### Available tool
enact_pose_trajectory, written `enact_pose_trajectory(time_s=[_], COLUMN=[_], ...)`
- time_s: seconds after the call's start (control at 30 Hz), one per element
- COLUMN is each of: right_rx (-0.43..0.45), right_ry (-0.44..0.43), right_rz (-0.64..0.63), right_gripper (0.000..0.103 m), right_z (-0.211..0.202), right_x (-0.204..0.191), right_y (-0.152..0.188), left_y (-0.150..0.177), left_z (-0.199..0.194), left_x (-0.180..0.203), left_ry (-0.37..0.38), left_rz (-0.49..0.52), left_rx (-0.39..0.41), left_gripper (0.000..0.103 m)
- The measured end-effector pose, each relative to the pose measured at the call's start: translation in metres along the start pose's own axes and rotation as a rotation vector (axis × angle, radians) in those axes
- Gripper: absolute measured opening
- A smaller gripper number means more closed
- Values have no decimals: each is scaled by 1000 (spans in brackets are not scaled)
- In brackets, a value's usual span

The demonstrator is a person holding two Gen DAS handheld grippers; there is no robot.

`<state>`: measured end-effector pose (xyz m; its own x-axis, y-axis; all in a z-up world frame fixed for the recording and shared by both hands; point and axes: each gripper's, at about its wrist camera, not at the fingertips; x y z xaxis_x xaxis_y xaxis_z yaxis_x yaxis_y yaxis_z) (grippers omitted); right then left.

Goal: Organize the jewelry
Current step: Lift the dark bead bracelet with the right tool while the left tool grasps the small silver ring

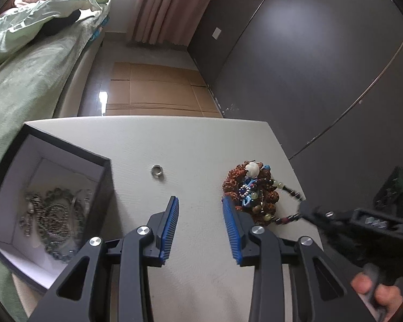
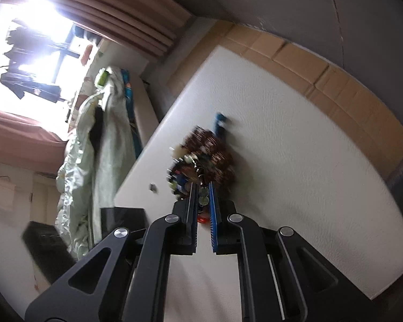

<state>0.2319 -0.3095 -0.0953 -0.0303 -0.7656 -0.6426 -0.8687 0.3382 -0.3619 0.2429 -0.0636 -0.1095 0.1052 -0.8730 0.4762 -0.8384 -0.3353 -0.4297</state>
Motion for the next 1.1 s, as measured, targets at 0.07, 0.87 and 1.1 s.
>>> enact_pose_trajectory(time_s=[0.07, 0.87, 1.1], right_rx=[23, 120, 157], right_ry=[-18, -104, -128], right_rz=[-9, 66, 96], right_gripper=[9, 9, 9], right_z=[-5, -22, -41], right_x=[-4, -1, 11], right_y=[-4, -36, -42], left_y=[0, -44, -43], left_z=[9, 47, 64], left_x=[0, -13, -3], left_ry=[-11, -221, -317], left_rz=[-3, -49, 9], left_rx=[-9, 57, 16], left_gripper=[34, 25, 24])
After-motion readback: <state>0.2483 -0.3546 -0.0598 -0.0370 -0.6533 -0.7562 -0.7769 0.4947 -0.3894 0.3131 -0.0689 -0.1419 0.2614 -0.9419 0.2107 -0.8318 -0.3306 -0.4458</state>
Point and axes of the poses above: each gripper's, at about its wrist camera, not at the fingertips, and z roughly the way its jaws point, x to its right, y to its underside, and after that the axes turned 11 degrees about -z, right-handed
